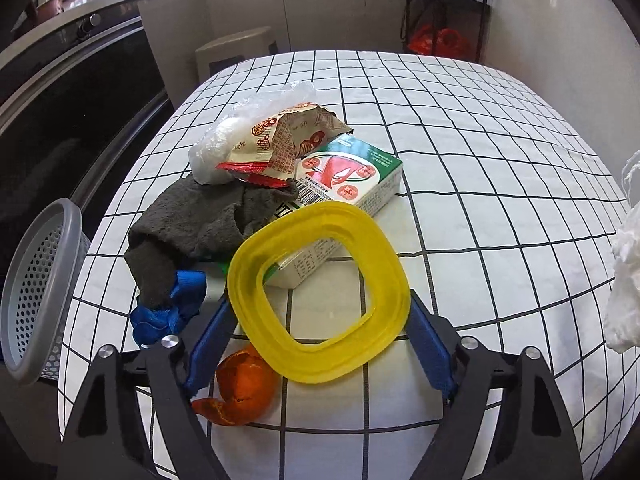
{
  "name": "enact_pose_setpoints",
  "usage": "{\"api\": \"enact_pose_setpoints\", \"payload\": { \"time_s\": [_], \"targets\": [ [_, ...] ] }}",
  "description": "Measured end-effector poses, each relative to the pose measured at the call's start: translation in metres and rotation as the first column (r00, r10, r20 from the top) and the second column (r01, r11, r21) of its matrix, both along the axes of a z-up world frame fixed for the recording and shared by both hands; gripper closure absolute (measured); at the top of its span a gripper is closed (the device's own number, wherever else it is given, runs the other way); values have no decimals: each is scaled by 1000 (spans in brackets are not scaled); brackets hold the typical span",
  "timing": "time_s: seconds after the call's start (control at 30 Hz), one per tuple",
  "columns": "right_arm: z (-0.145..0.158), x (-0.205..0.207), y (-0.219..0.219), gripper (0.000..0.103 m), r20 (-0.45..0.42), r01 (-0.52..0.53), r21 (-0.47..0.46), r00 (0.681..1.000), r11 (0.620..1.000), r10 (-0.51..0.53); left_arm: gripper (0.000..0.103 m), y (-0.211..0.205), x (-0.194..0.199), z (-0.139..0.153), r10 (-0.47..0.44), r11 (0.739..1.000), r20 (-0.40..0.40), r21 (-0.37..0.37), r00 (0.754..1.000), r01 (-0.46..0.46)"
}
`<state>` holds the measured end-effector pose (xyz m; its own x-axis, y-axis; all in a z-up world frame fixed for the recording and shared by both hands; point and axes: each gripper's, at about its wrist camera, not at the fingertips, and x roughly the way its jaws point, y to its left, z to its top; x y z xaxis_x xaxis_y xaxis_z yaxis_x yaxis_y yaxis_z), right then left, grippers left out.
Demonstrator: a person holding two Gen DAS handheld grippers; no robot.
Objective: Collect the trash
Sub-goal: 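Grasp the white plastic bag with the right tool while the left tool grasps the yellow ring, then carry the yellow ring over the basket with the left tool while the right carries the bag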
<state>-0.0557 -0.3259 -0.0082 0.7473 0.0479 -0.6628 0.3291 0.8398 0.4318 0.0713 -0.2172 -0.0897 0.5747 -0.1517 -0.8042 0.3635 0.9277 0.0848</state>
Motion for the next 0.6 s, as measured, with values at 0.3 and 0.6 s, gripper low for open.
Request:
{"api": "enact_pose_setpoints", "payload": {
  "time_s": [0.3,0.6],
  "targets": [
    [-4,4,4,97,-11,-8,-9,1000,1000,8,33,13,-16,12,-23,999,16,-30,1000,23],
    [0,17,31,97,-5,-71,-38,997,997,71,33,59,-23,55,-27,997,86,-69,996,33]
  ]
}}
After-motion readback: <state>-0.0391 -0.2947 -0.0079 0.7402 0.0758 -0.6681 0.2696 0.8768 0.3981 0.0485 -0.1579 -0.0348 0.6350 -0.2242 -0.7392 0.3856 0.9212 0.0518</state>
